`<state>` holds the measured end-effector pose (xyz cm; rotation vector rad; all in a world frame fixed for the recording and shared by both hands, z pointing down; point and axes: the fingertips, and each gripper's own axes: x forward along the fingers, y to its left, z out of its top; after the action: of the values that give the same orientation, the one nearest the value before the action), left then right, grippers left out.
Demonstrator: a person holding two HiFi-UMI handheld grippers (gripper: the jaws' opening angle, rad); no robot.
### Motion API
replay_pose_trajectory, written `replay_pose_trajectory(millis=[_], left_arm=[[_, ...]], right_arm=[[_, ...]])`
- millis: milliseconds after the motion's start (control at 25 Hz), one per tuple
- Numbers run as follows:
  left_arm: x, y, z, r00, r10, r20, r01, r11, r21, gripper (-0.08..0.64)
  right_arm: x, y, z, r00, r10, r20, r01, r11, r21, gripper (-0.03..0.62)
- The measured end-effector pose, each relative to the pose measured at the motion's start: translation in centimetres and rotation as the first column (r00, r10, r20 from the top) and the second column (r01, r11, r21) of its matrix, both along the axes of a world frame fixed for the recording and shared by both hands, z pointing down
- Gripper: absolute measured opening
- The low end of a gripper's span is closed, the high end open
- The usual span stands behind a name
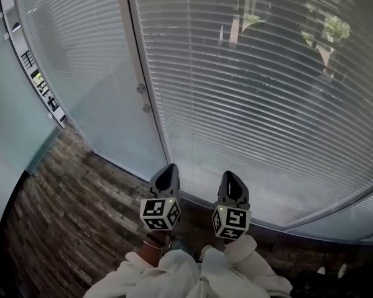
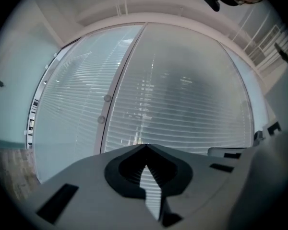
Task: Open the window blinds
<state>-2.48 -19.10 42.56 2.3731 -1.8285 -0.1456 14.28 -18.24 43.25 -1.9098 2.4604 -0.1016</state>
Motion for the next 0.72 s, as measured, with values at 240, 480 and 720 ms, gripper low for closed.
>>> replay_pose_trajectory(millis=[240, 480, 720], left_arm=[[-7.1, -8.1, -0.2, 0.992, -0.121, -0.022, 0.121, 0.992, -0.021, 0.113], [-14.1, -16.0, -3.7, 0.986, -0.143, -0.082, 0.144, 0.99, 0.003, 0.173], [-14.3, -19.6, -3.4, 0.988, -0.051, -0.143, 0.042, 0.997, -0.065, 0.16]], right_arm=[[0.2, -3.3, 1.4, 0.997, 0.073, -0.01, -0.073, 0.997, -0.018, 0.009], [-0.3, -6.1, 1.5, 0.991, 0.136, 0.012, -0.135, 0.99, -0.029, 0.009], [-2.3, -7.1, 1.3, 0.993, 0.12, 0.02, -0.119, 0.992, -0.029, 0.009]])
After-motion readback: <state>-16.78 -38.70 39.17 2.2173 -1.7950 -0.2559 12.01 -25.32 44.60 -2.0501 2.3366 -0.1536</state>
